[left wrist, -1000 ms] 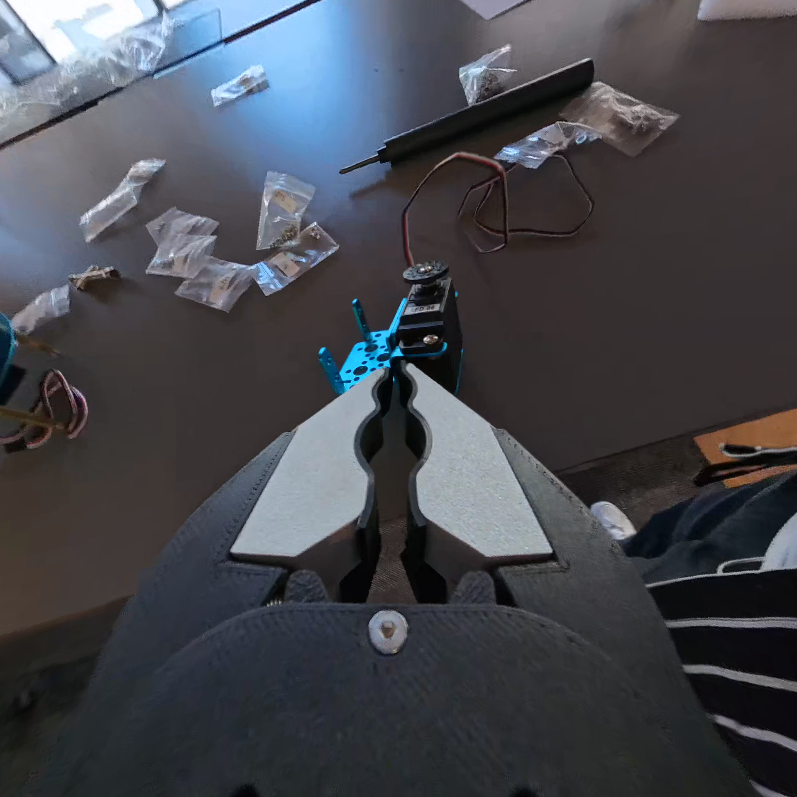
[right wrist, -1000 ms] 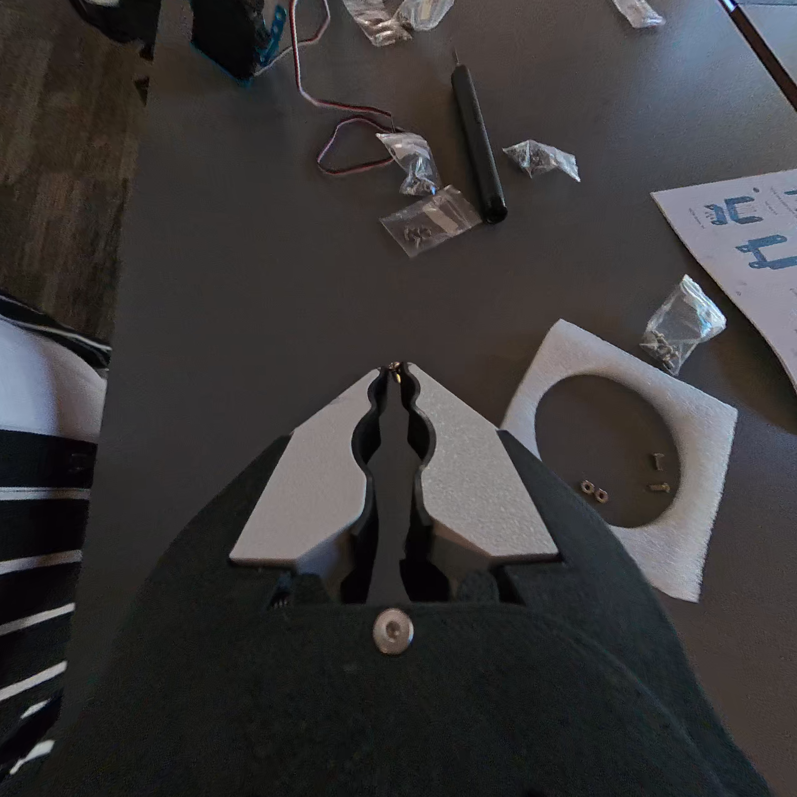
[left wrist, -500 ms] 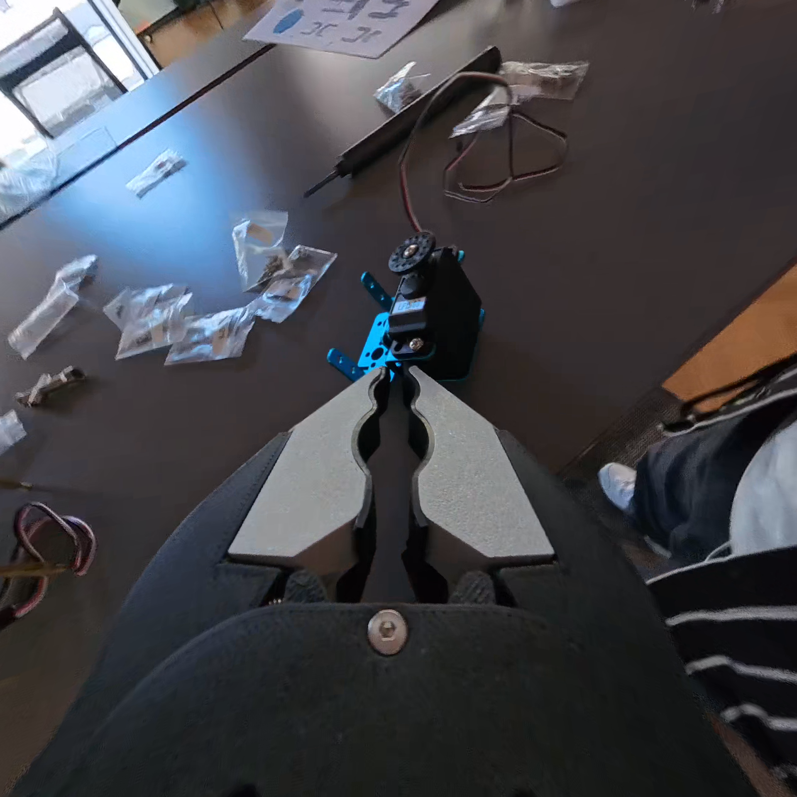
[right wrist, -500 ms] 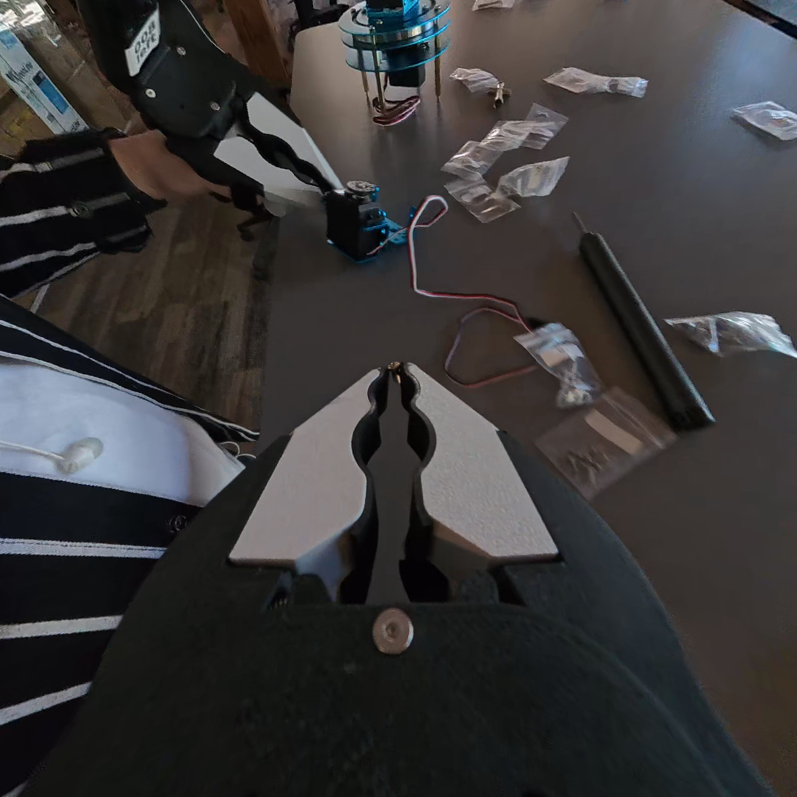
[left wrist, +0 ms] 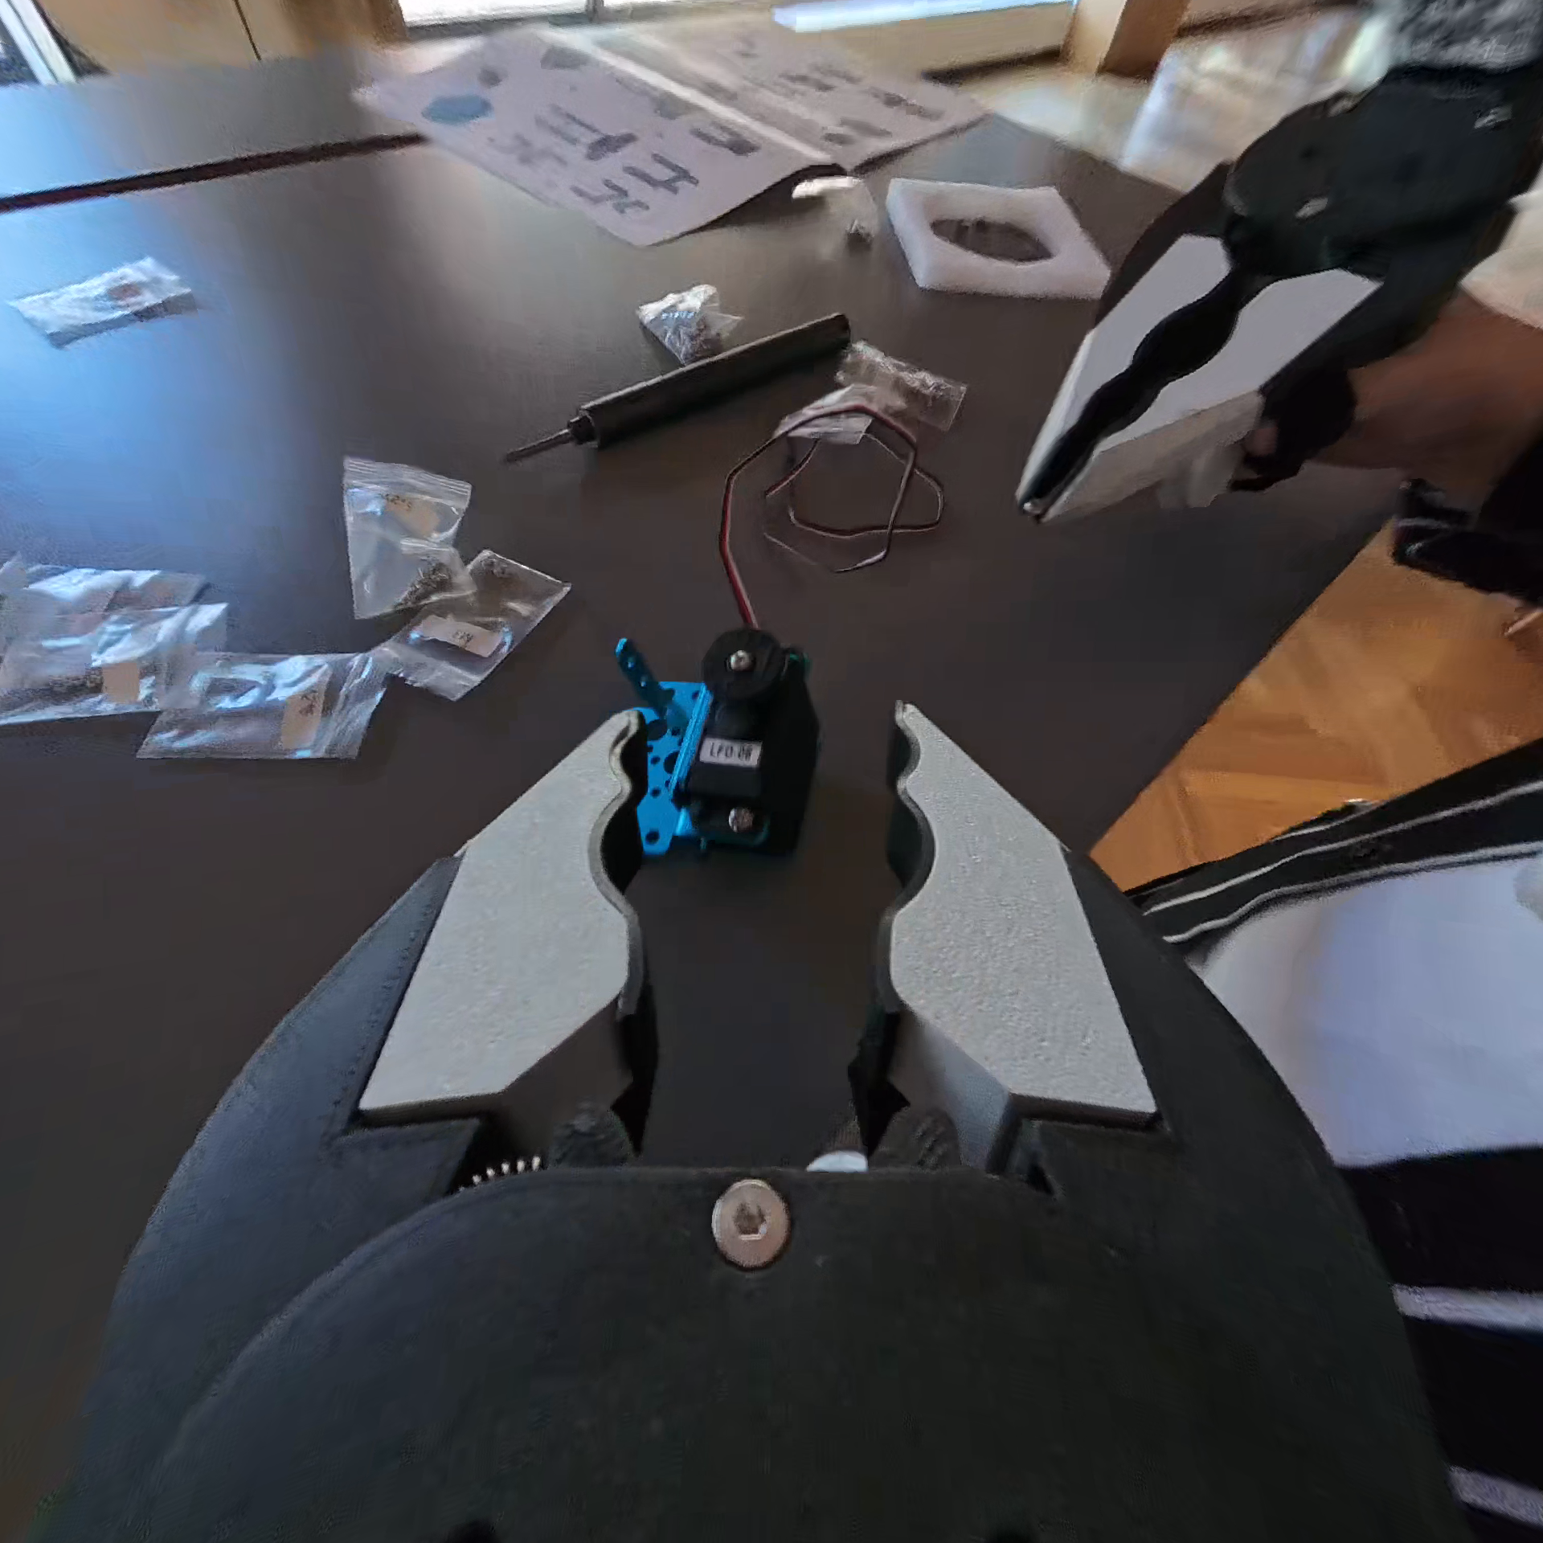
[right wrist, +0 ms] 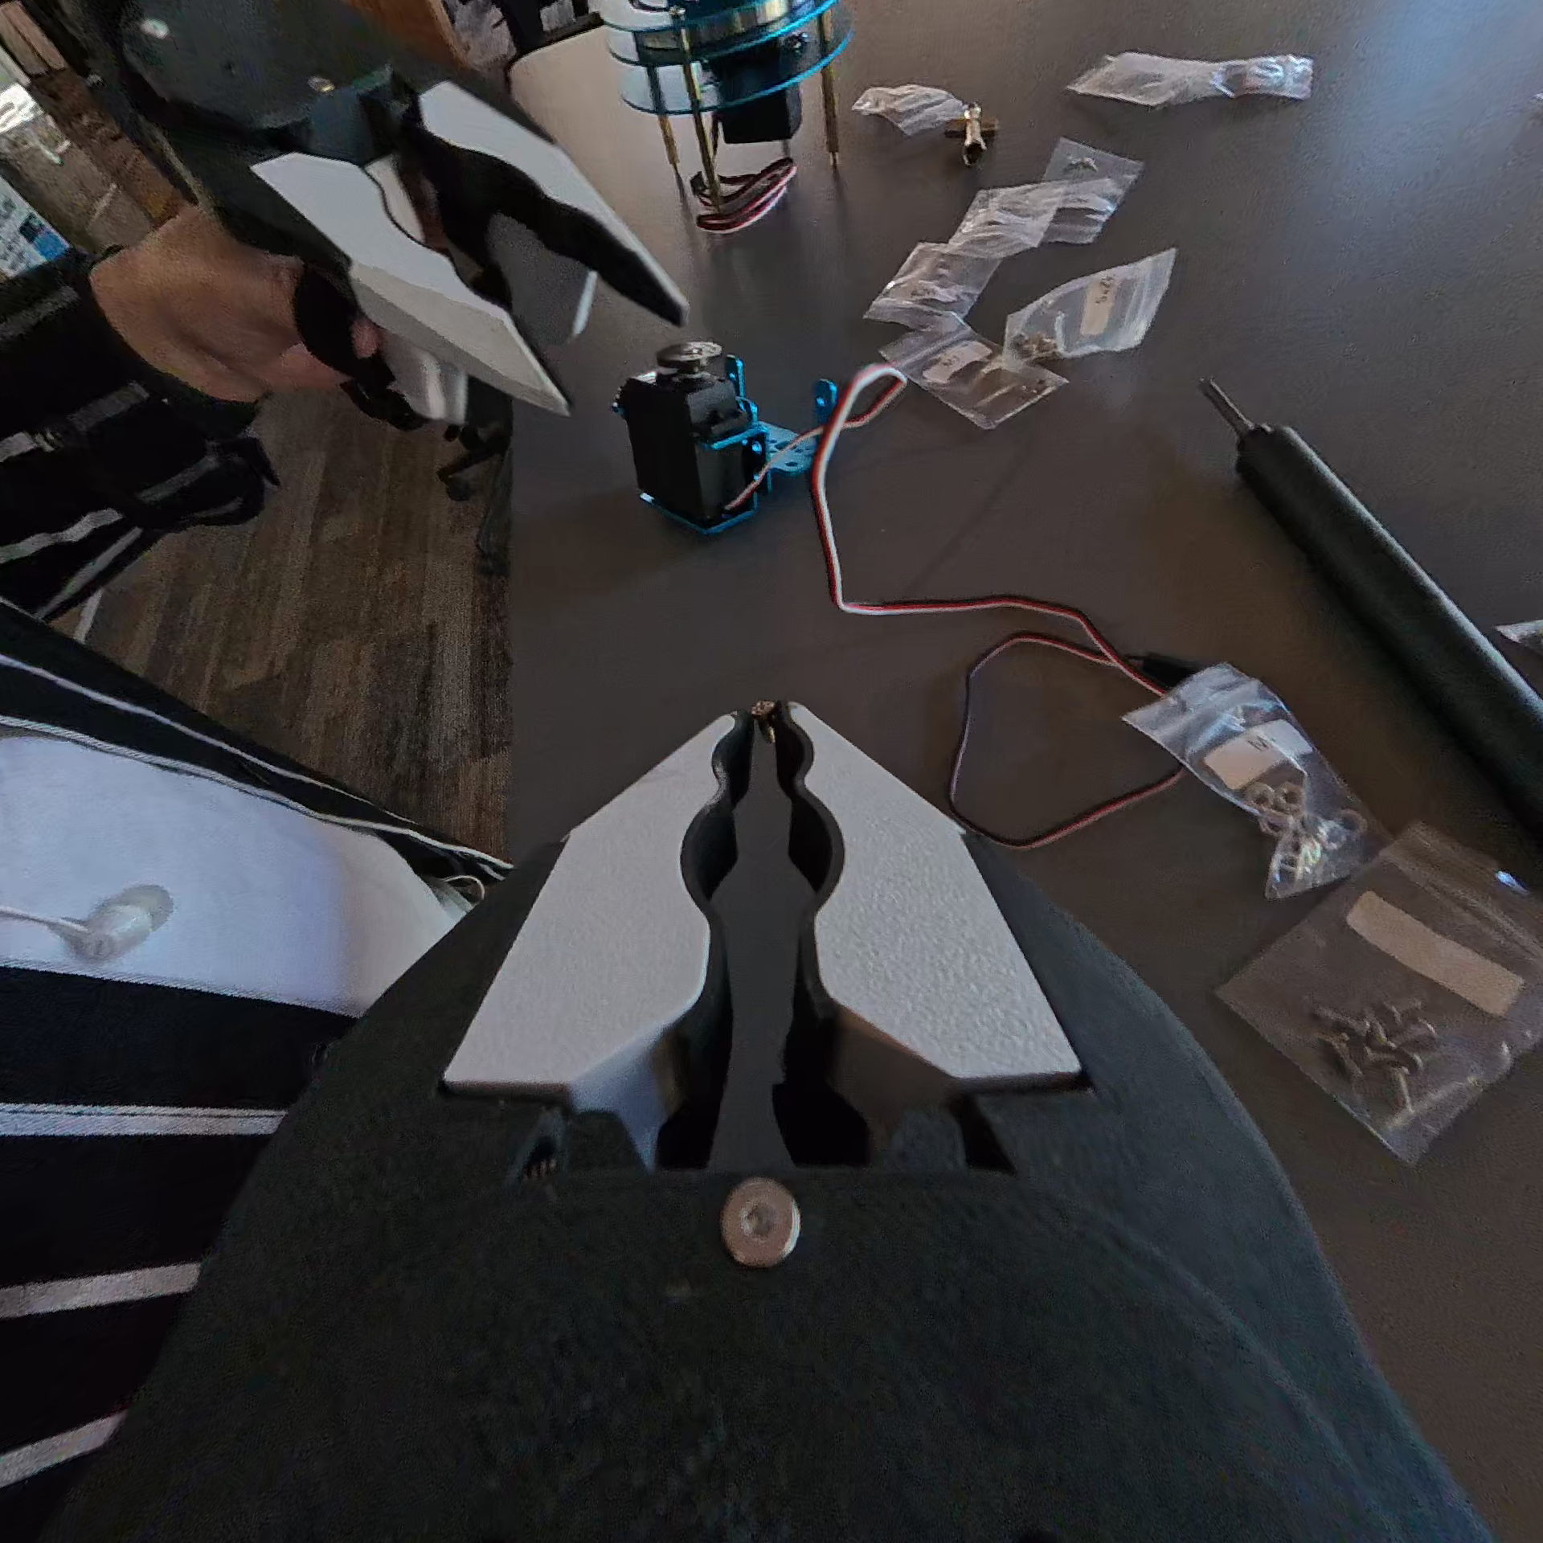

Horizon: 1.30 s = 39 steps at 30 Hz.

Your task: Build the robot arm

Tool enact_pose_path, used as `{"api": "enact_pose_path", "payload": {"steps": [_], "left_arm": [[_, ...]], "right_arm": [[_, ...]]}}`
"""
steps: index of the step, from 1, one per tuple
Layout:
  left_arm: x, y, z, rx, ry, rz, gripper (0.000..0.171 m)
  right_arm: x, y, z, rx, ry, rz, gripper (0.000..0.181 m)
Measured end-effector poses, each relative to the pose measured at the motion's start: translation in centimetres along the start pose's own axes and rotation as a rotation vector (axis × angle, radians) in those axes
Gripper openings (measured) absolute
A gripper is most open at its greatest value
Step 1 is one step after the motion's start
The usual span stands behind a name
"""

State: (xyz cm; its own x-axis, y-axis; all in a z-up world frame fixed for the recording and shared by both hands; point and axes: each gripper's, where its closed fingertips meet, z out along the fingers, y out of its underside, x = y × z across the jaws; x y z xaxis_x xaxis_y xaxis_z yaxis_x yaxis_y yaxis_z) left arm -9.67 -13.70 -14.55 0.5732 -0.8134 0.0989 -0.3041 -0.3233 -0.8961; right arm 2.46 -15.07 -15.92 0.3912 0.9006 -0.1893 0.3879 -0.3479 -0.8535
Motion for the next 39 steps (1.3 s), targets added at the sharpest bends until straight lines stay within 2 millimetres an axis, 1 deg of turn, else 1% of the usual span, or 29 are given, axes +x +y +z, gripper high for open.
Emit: {"api": "enact_pose_path", "payload": {"steps": [2, 3, 4, 5, 7, 8, 12, 14, 17, 19, 20, 22, 23, 25, 28, 29, 30, 31, 32, 33, 35, 36, 37, 39], "left_arm": [[-0.4, 0.5, 1.6, -0.085, -0.036, 0.016, 0.055], [-0.6, 1.1, 2.1, -0.135, -0.043, 0.017, 0.049], [-0.8, 1.8, 2.5, -0.181, -0.044, 0.006, 0.036], [-0.8, 2.1, 2.6, -0.196, -0.038, -0.014, 0.035], [-0.3, 2.0, 2.7, -0.177, 0.018, -0.016, 0.029], [0.3, 2.0, 2.7, -0.176, 0.062, 0.027, 0.029], [1.7, 2.2, 2.8, -0.168, 0.186, 0.338, 0.029], [1.7, 2.1, 2.8, -0.21, 0.246, 0.403, 0.03], [0.4, 1.1, 3.1, -0.236, 0.26, 0.352, 0.031], [-0.5, 0.2, 2.7, -0.211, 0.232, 0.299, 0.033], [-0.9, 0.0, 2.4, -0.211, 0.207, 0.268, 0.037], [-1.0, -0.1, 1.8, -0.206, 0.153, 0.202, 0.047], [-0.9, -0.2, 1.7, -0.188, 0.126, 0.17, 0.048], [-0.6, -0.4, 1.9, -0.131, 0.07, 0.115, 0.046], [-0.8, -0.1, 2.7, -0.072, 0.006, 0.06, 0.039], [-0.6, 0.0, 2.9, -0.055, 0.019, 0.046, 0.034], [-0.4, 0.1, 3.0, -0.033, 0.045, 0.027, 0.025], [-0.2, 0.0, 3.0, -0.008, 0.067, 0.008, 0.023], [-0.1, -0.1, 3.0, 0.012, 0.08, -0.005, 0.021], [-0.1, -0.1, 2.9, 0.019, 0.09, -0.009, 0.02], [0.1, -0.1, 2.8, 0.017, 0.098, 0.009, 0.019], [0.1, -0.1, 2.7, 0.017, 0.096, 0.016, 0.021], [0.0, -0.3, 2.6, 0.021, 0.092, 0.013, 0.027], [-0.1, -1.1, 2.0, 0.051, 0.101, -0.009, 0.029]], "right_arm": [[-0.3, -0.2, 0.2, -0.005, -0.014, -0.022, 0.004], [-0.5, -0.4, 0.3, -0.005, -0.026, -0.028, 0.004], [-0.7, -0.5, 0.4, -0.004, -0.044, -0.028, 0.004], [-0.8, -0.5, 0.5, -0.006, -0.062, -0.026, 0.004], [-1.0, -0.4, 0.8, -0.014, -0.088, -0.026, 0.004], [-1.1, -0.3, 1.0, -0.02, -0.101, -0.027, 0.004], [-2.0, -0.8, 1.5, -0.024, -0.167, -0.075, 0.004], [-2.2, -1.2, 1.7, -0.037, -0.184, -0.112, 0.004], [-2.6, -2.1, 1.8, -0.032, -0.217, -0.148, 0.004], [-2.7, -2.8, 1.7, -0.023, -0.233, -0.17, 0.004], [-2.6, -3.2, 1.6, -0.017, -0.238, -0.18, 0.005], [-2.4, -4.2, 1.5, -0.005, -0.247, -0.186, 0.004], [-2.2, -4.8, 1.5, 0.001, -0.251, -0.181, 0.004], [-1.8, -6.3, 1.6, 0.01, -0.276, -0.159, 0.004], [-1.0, -9.3, 2.2, 0.035, -0.313, -0.106, 0.004], [-0.6, -10.2, 2.7, 0.041, -0.329, -0.086, 0.004], [-0.5, -10.9, 3.2, 0.054, -0.354, -0.066, 0.004], [-0.5, -11.2, 3.8, 0.053, -0.391, -0.041, 0.004], [-0.8, -10.9, 4.4, 0.03, -0.445, -0.021, 0.004], [-1.2, -10.2, 5.1, -0.007, -0.491, -0.01, 0.004], [-0.9, -8.4, 6.5, -0.073, -0.499, -0.018, 0.004], [-0.8, -7.6, 7.0, -0.088, -0.503, -0.03, 0.004], [-0.9, -7.1, 7.3, -0.096, -0.511, -0.039, 0.004], [-1.0, -6.6, 7.6, -0.097, -0.529, -0.049, 0.004]]}}
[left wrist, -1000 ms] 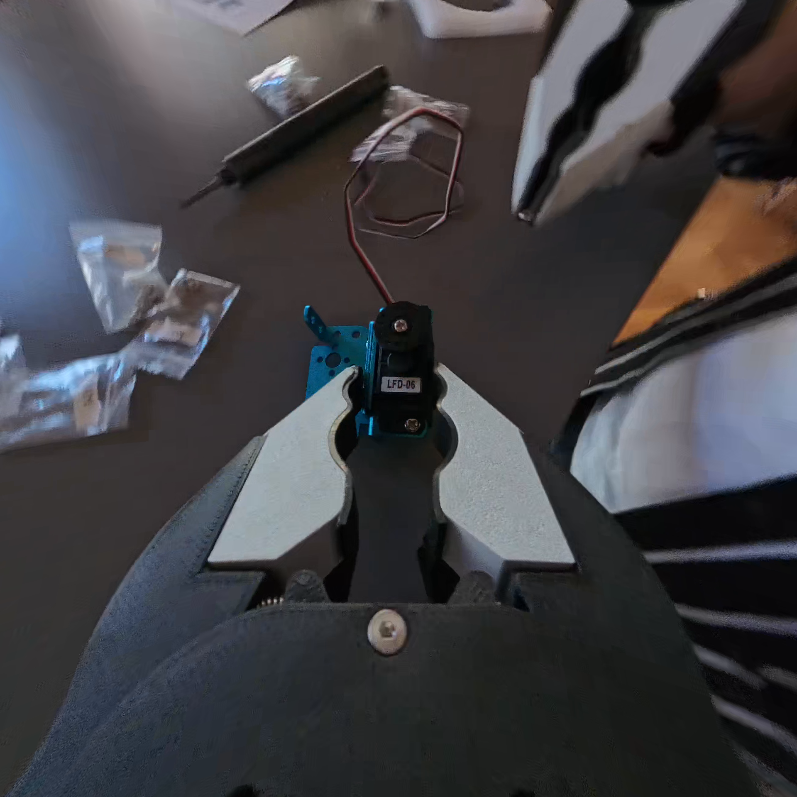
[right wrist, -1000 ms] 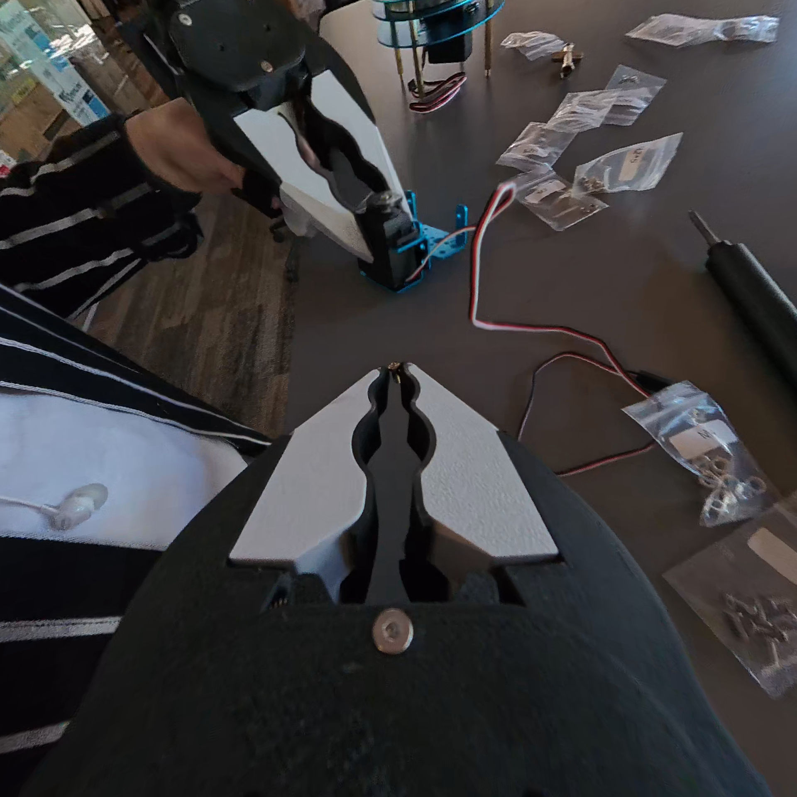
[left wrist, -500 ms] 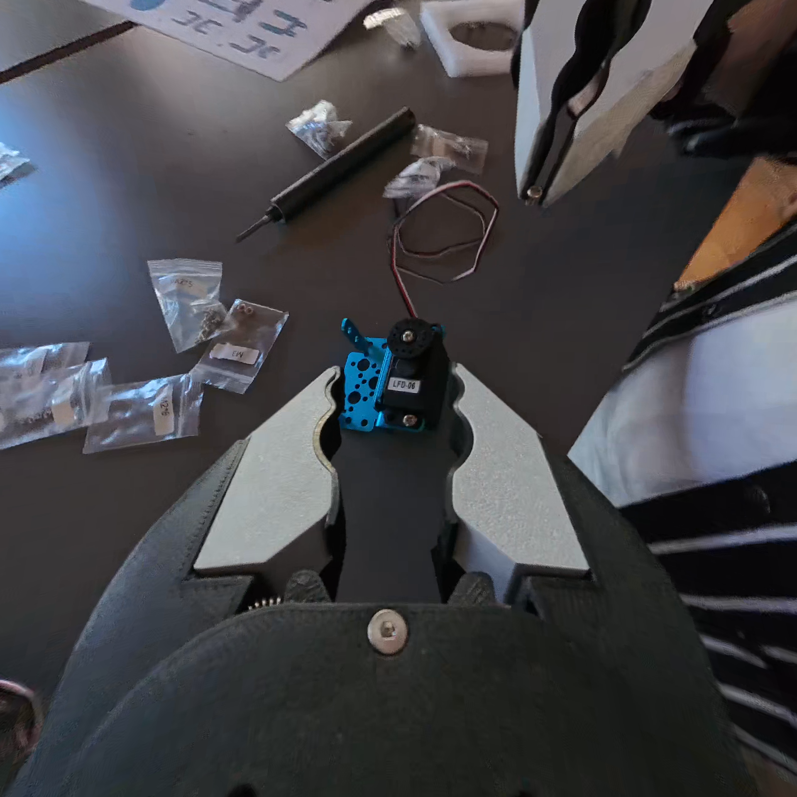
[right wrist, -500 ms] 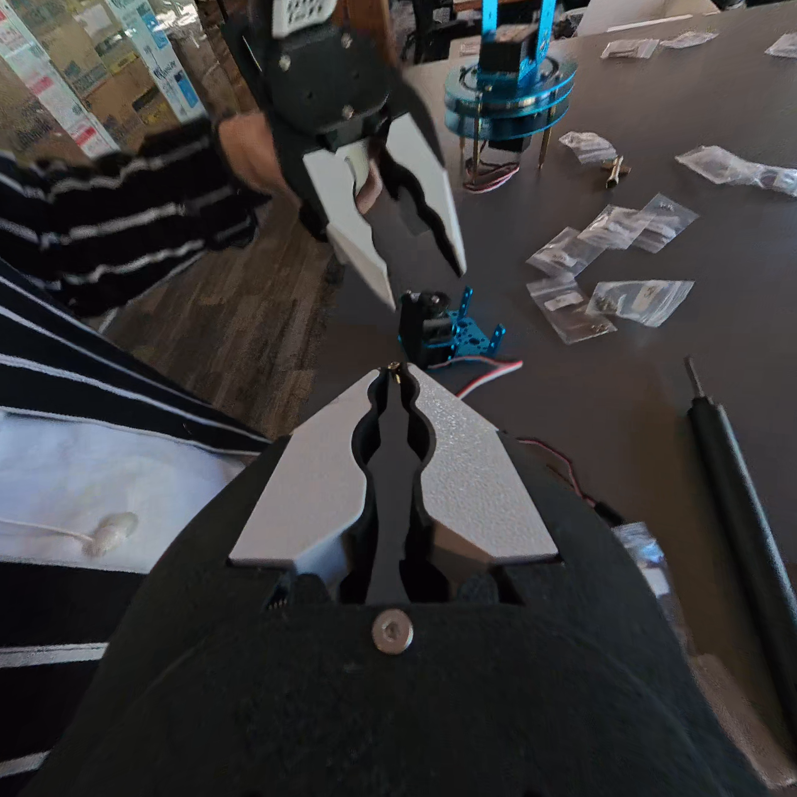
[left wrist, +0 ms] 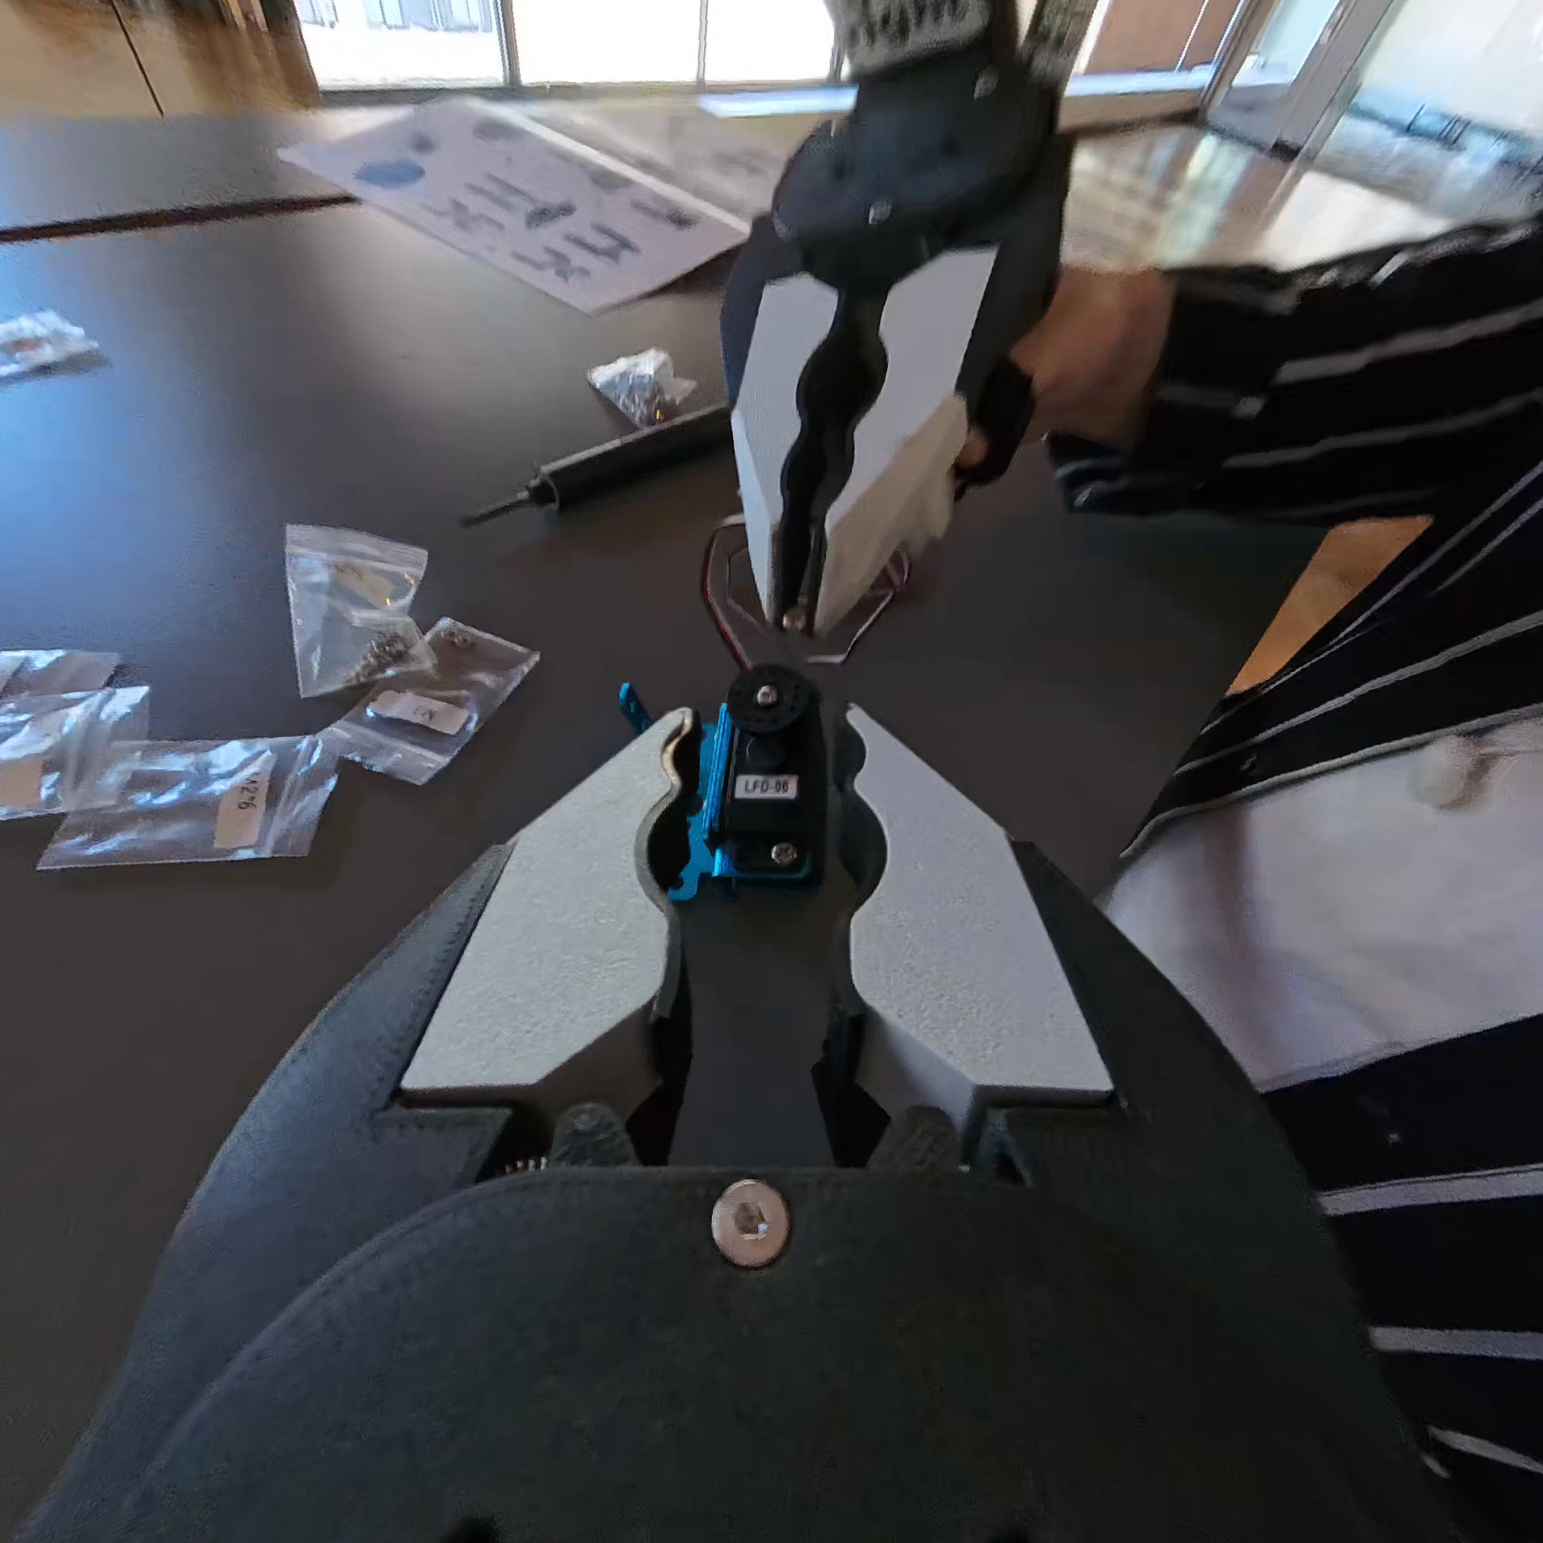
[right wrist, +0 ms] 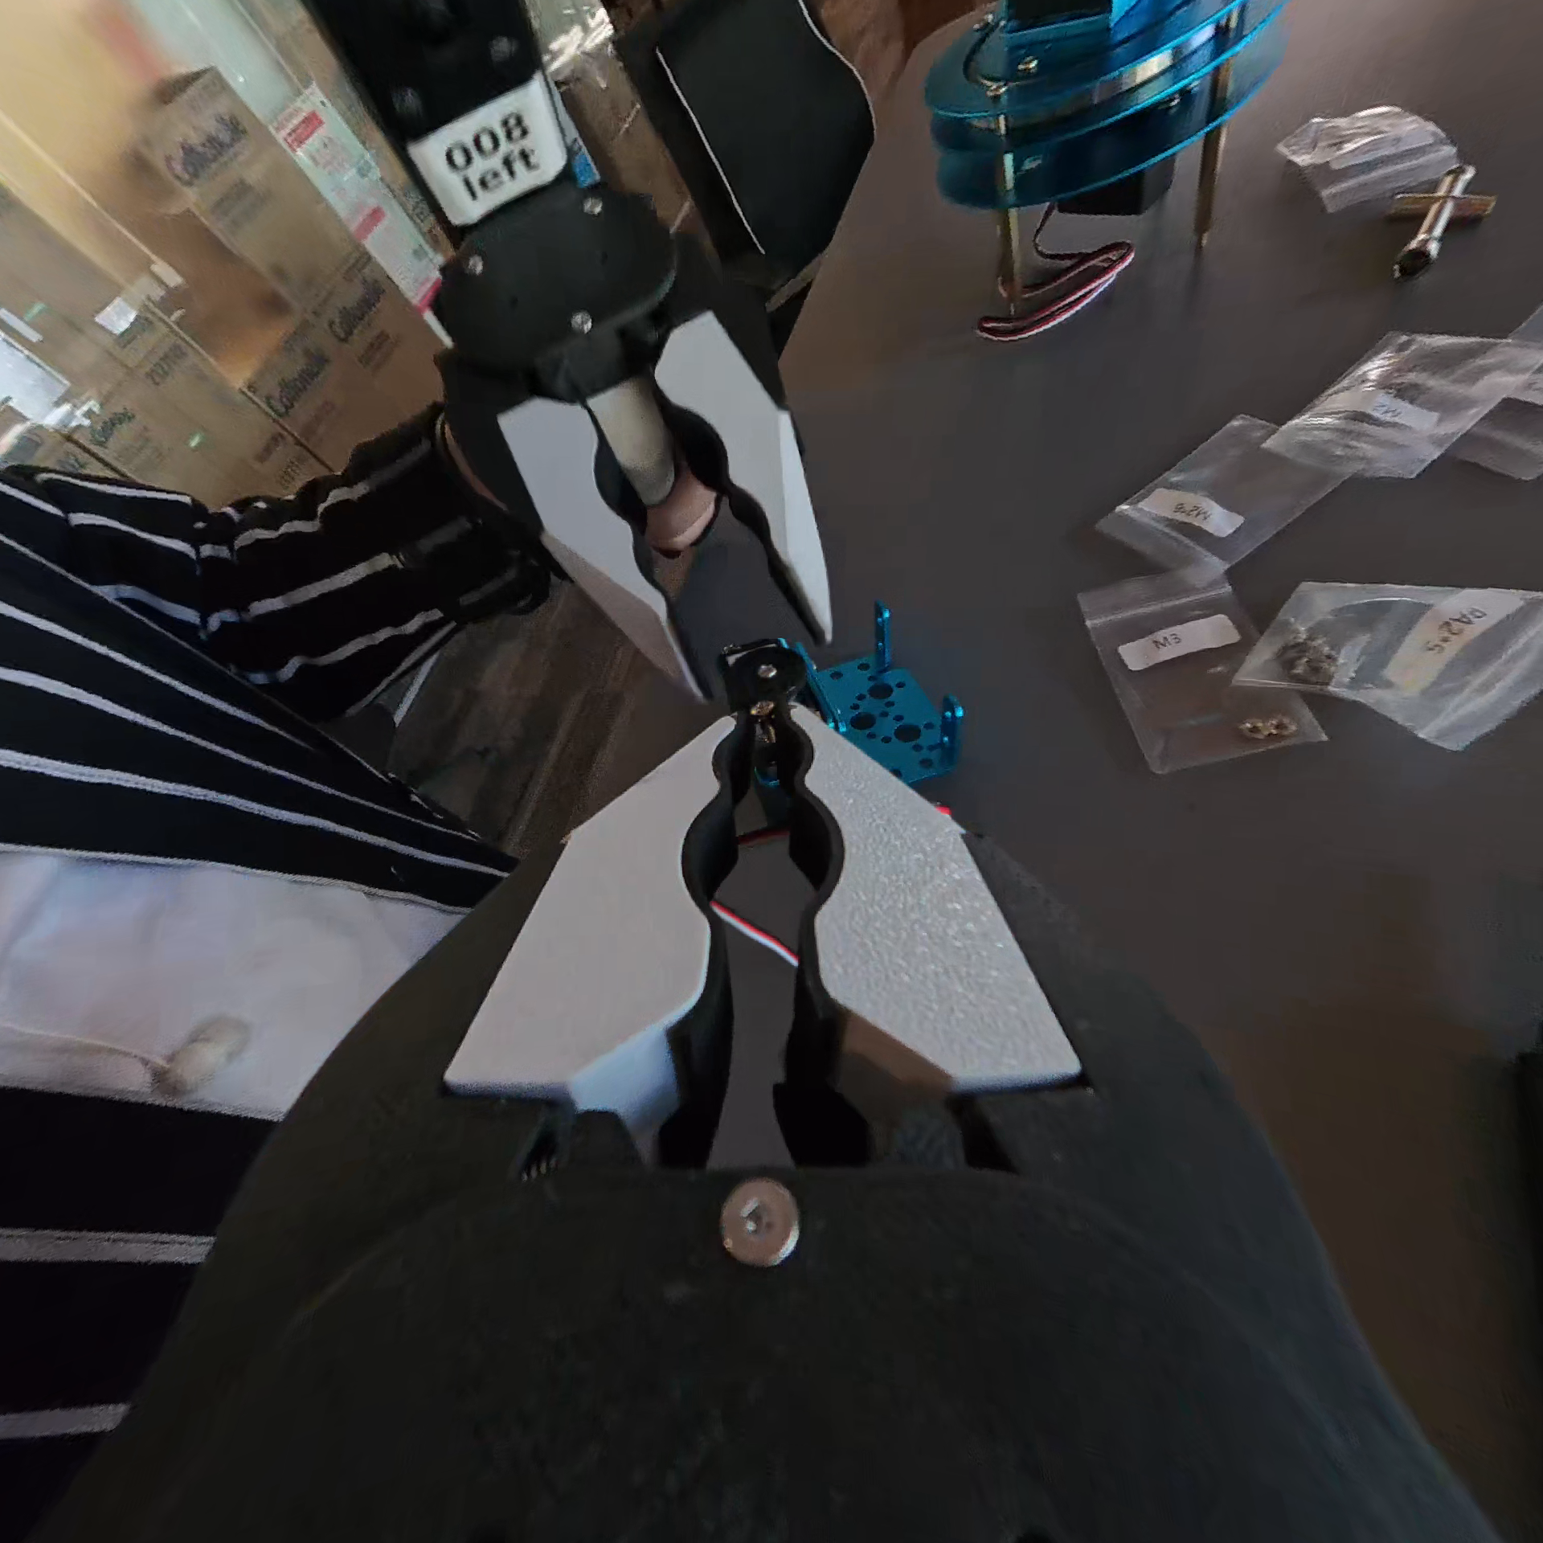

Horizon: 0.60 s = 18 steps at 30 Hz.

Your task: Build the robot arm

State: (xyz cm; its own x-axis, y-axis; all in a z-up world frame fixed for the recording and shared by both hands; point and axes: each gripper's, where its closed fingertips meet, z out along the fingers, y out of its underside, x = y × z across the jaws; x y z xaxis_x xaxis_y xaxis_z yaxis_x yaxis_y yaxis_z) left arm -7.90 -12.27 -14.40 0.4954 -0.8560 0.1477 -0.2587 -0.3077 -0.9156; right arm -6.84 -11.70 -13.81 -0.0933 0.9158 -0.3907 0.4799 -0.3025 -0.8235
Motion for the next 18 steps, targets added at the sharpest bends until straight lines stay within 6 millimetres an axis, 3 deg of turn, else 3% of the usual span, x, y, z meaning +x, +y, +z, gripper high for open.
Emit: {"api": "enact_pose_path", "payload": {"steps": [5, 10, 18], "left_arm": [[-0.5, -2.3, -1.2, 0.038, 0.029, -0.044, 0.0], [-1.6, -2.6, 0.1, -0.091, 0.134, -0.221, 0.0], [-1.9, -1.9, 2.2, -0.332, 0.093, -0.219, 0.02]], "right_arm": [[0.8, 0.5, 0.4, -0.06, 0.027, -0.055, 0.004], [1.2, 0.5, 0.6, -0.082, 0.053, -0.089, 0.004], [1.6, 0.2, 0.4, -0.051, 0.151, -0.132, 0.004]]}}
